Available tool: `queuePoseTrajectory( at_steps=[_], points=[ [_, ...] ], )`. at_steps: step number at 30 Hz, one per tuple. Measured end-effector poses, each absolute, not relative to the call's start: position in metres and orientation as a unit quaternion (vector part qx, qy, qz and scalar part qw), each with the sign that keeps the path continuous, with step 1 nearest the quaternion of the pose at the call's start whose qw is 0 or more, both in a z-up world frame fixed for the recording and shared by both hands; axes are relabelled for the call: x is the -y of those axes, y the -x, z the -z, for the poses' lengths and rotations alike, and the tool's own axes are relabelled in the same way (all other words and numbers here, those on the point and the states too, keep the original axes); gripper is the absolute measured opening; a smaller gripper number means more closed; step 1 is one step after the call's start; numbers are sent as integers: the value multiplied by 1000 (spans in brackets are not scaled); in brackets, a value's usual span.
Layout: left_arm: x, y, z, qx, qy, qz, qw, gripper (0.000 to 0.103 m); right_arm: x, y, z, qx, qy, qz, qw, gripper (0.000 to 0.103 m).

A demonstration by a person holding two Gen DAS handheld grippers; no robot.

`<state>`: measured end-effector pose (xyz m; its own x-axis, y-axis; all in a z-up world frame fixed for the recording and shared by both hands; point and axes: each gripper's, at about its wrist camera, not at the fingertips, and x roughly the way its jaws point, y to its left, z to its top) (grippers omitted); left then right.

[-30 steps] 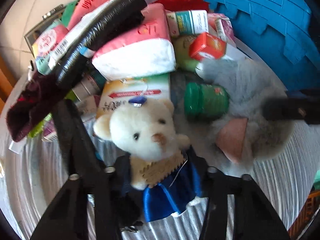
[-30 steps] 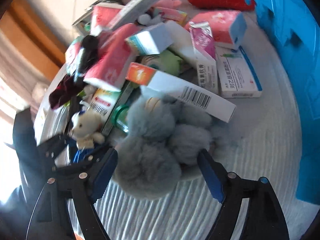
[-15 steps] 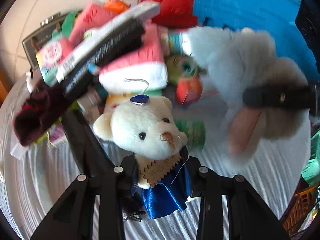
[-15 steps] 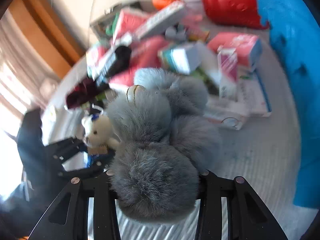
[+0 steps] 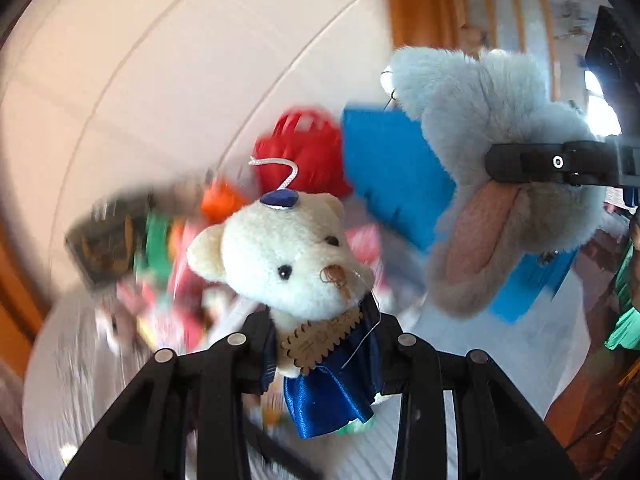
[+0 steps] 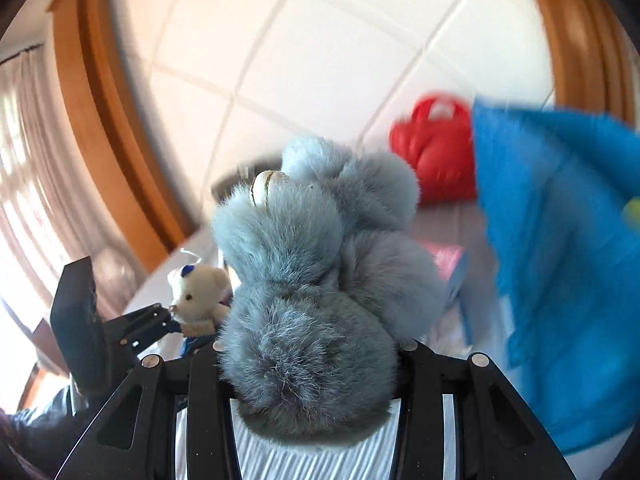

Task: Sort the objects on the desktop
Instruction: 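Carry the teddy bear and grey plush into the blue crate and open both tools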

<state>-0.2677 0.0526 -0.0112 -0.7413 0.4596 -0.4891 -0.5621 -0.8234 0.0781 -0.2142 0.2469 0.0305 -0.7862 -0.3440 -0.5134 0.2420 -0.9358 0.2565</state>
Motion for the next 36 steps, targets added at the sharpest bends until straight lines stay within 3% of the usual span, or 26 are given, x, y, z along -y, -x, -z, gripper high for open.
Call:
queuePoseTrajectory(
  at_steps=[10, 20, 22, 23, 25, 27, 28, 36],
  points=[
    [-201, 223, -103, -150, 97, -917, 356, 34, -375, 131, -141, 89, -139, 986, 24, 40],
    [-362, 207, -118, -175, 96, -914, 354, 35, -502, 126, -140, 81, -149, 984, -46, 41],
    [-375, 208, -117, -176, 102, -918, 341, 39, -526, 131, -136, 90, -155, 983, -48, 41],
    [-381, 202, -120, -175, 108, -920, 333, 46, -534, 132, -137, 92, -155, 982, -50, 42],
    [-396, 192, -123, -185, 121, -924, 311, 57, -544, 133, -139, 94, -153, 982, -58, 50],
    [-407, 192, -124, -199, 120, -934, 270, 76, -561, 147, -139, 107, -163, 977, -82, 103],
    [-408, 196, -124, -204, 121, -937, 257, 81, -575, 153, -136, 112, -166, 975, -92, 100],
    [-385, 215, -132, -174, 128, -952, 218, 81, -577, 140, -144, 122, -137, 980, -77, 102]
  ],
)
